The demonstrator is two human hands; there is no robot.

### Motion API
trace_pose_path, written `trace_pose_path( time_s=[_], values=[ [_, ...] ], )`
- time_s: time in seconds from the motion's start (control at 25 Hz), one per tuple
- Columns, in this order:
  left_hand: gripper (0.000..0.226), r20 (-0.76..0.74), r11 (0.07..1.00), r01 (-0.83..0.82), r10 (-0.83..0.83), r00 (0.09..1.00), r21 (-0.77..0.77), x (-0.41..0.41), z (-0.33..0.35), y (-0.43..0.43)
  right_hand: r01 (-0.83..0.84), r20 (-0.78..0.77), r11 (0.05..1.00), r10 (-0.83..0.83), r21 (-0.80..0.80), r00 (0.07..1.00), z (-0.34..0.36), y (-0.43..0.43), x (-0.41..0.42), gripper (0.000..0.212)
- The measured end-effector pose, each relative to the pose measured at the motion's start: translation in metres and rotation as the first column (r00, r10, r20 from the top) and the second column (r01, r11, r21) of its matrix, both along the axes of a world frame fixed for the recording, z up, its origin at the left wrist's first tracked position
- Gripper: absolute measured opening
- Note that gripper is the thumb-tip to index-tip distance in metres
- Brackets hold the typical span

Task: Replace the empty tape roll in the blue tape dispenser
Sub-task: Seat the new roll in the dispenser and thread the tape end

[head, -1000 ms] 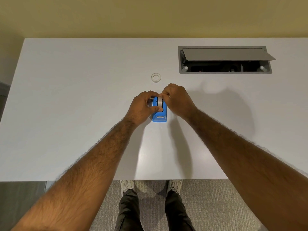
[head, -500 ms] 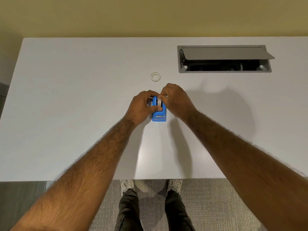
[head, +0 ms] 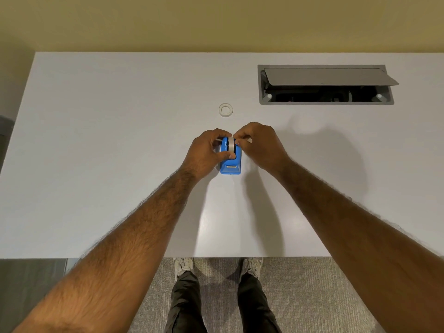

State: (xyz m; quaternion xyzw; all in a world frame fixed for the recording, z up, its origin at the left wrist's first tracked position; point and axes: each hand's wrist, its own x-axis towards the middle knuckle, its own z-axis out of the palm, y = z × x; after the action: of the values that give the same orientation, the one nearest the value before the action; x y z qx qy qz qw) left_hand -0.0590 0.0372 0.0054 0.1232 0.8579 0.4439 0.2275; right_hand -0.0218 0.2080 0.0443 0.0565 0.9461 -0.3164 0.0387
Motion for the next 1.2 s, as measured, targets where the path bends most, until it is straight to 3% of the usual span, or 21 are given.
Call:
trace_pose_path(
  time_s=[0.32, 0.68, 0.92, 1.2],
  values=[
    [0.048, 0.006, 1.0, 0.003, -0.003, 1.0, -0.008, -0.001, 0.002, -0.001, -0.176, -0.02, 0.938, 0.191, 0.299, 0.981, 0.004, -0.009, -0.004, 0.02],
    [0.051, -0.006, 1.0, 0.015, -0.015, 1.0, -0.022, 0.001, 0.007, 0.0, -0.273, 0.043, 0.814, 0.293, 0.513, 0.955, 0.021, -0.026, -0.01, 0.022],
    [0.052, 0.001, 0.999, 0.027, -0.027, 1.0, -0.042, -0.001, 0.005, -0.002, -0.273, -0.024, 0.855, 0.315, 0.441, 0.949, 0.01, -0.022, -0.015, 0.018],
    [0.05, -0.008, 0.999, 0.036, -0.036, 0.999, -0.021, 0.0, 0.006, -0.002, -0.186, -0.057, 0.979, 0.191, 0.079, 0.98, 0.005, -0.01, -0.021, 0.017]
  ],
)
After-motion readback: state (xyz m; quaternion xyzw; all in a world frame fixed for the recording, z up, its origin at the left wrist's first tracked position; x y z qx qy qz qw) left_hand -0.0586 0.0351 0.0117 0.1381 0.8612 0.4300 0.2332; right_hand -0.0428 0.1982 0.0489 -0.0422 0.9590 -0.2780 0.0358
